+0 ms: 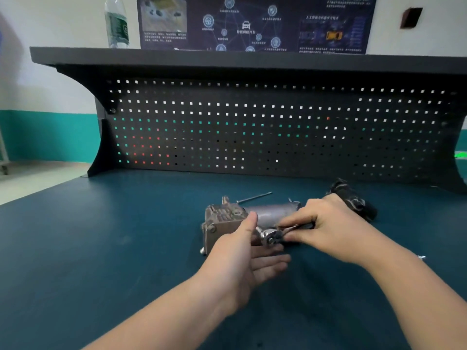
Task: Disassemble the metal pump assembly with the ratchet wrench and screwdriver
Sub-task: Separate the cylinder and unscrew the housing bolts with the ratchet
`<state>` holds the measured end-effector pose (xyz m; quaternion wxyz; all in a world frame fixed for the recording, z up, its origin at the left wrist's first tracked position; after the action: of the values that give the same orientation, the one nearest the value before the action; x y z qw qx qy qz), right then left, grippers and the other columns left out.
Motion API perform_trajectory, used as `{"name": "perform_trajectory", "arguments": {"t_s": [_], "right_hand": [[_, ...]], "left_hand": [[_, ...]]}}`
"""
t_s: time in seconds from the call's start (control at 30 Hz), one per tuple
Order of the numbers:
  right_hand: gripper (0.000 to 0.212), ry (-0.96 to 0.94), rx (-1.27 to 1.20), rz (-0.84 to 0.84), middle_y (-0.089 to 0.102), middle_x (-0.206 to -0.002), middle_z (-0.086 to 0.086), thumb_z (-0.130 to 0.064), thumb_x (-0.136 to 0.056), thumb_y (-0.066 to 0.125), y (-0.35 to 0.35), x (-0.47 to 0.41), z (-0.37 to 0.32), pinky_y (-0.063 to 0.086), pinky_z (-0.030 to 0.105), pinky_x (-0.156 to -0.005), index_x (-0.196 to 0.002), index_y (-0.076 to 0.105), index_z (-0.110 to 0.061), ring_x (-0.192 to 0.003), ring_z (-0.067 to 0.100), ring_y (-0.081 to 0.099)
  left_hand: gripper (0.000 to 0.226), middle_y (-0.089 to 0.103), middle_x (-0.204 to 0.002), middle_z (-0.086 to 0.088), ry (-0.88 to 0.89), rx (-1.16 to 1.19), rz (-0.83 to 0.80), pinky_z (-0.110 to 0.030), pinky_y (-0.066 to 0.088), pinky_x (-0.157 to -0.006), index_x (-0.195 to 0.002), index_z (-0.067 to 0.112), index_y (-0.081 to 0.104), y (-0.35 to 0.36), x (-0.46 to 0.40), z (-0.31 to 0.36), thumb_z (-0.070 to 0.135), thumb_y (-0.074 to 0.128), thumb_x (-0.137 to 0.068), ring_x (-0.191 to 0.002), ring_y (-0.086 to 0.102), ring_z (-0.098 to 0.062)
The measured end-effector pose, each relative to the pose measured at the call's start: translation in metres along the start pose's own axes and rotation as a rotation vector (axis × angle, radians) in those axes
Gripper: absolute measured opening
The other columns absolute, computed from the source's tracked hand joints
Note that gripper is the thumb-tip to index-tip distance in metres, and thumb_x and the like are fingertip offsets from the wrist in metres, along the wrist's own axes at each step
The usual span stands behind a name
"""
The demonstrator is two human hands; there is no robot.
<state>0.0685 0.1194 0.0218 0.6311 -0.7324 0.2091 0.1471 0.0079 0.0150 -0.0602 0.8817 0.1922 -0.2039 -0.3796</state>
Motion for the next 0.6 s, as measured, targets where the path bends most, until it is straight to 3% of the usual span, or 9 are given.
{"name": "perform_trajectory", "arguments": {"t_s": [0.1, 0.17, 0.27, 0.33, 0.4, 0.47, 0.53, 0.6], "right_hand": [[0.017, 0.046, 0.059, -0.067, 0.055, -0.081, -0.02, -0.063, -0.069, 0.064, 0.013, 0.0, 0.002, 0.018, 0.015, -0.084, -0.068, 0.052, -0.076, -0.1, 0.015, 0.036], [0.016, 0.061, 0.115, -0.041, 0.051, -0.093, -0.026, -0.072, -0.06, 0.063, 0.012, -0.002, 0.006, 0.013, 0.013, -0.084, -0.074, 0.057, -0.07, -0.108, 0.012, 0.03], [0.069, 0.1, 0.032, 0.149, 0.039, -0.12, -0.038, -0.081, -0.044, 0.068, -0.014, 0.0, 0.014, 0.012, 0.024, -0.093, -0.108, 0.047, -0.068, -0.121, 0.0, 0.022], [0.092, 0.241, -0.331, 0.291, 0.042, -0.127, -0.025, -0.072, -0.043, 0.077, -0.027, 0.006, 0.026, 0.027, 0.027, -0.1, -0.125, 0.037, -0.062, -0.121, -0.001, 0.035], [0.094, 0.392, -0.76, 0.389, 0.06, -0.103, -0.017, -0.063, -0.047, 0.074, -0.021, 0.012, 0.04, 0.049, 0.024, -0.074, -0.133, 0.042, -0.038, -0.085, -0.002, 0.062], [0.079, 0.491, -0.984, 0.372, 0.061, -0.07, -0.003, -0.063, -0.052, 0.066, -0.004, 0.01, 0.043, 0.043, 0.024, -0.045, -0.113, 0.058, -0.014, -0.049, 0.008, 0.057], [0.062, 0.505, -1.086, 0.321, 0.054, -0.064, 0.01, -0.06, -0.059, 0.065, 0.012, 0.007, 0.034, 0.032, 0.022, -0.036, -0.089, 0.061, -0.006, -0.04, 0.015, 0.049], [0.044, 0.51, -1.161, 0.336, 0.057, -0.059, 0.009, -0.048, -0.073, 0.066, 0.021, 0.007, 0.029, 0.031, 0.02, -0.034, -0.082, 0.055, -0.006, -0.037, 0.018, 0.048]], "left_hand": [[0.024, 0.069, -0.07, -0.018, -0.028, 0.05, -0.031, -0.023, 0.053, -0.045, -0.095, -0.007, 0.06, -0.002, -0.007, -0.004, 0.015, 0.05, -0.096, -0.052, 0.068, -0.023], [0.017, 0.069, -0.07, -0.019, -0.026, 0.116, -0.04, -0.023, 0.053, -0.045, -0.087, -0.009, 0.059, -0.002, -0.01, -0.006, 0.003, 0.049, -0.095, -0.052, 0.067, -0.022], [0.014, 0.067, -0.073, -0.02, -0.017, 0.21, -0.044, -0.021, 0.051, -0.043, -0.087, -0.009, 0.058, -0.001, -0.011, -0.007, 0.0, 0.051, -0.093, -0.055, 0.067, -0.024], [0.013, 0.065, -0.079, -0.022, -0.02, 0.253, -0.041, -0.02, 0.051, -0.042, -0.085, -0.008, 0.057, 0.001, -0.009, -0.009, 0.001, 0.051, -0.093, -0.053, 0.067, -0.024], [0.016, 0.063, -0.083, -0.024, -0.019, 0.265, -0.076, -0.019, 0.05, -0.041, -0.083, -0.006, 0.057, 0.006, -0.006, -0.011, 0.002, 0.05, -0.094, -0.049, 0.065, -0.022], [0.017, 0.062, -0.085, -0.024, -0.009, 0.275, -0.087, -0.018, 0.049, -0.041, -0.082, -0.006, 0.057, 0.007, -0.007, -0.012, 0.003, 0.049, -0.095, -0.047, 0.064, -0.02], [0.017, 0.062, -0.087, -0.024, -0.001, 0.289, -0.077, -0.018, 0.049, -0.042, -0.083, -0.007, 0.057, 0.004, -0.009, -0.012, 0.003, 0.049, -0.095, -0.047, 0.064, -0.02], [0.016, 0.061, -0.089, -0.025, 0.0, 0.291, -0.065, -0.018, 0.049, -0.042, -0.085, -0.007, 0.058, 0.0, -0.011, -0.011, 0.003, 0.05, -0.094, -0.047, 0.063, -0.02]]}}
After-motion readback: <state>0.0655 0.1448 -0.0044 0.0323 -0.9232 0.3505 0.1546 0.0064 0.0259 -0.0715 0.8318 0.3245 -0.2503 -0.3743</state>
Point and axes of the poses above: each hand's wrist, its own x-axis away from the middle knuckle, its own y-axis out of the palm, z = x × y, the point moved 8 cm from there along -x, towards the middle knuckle
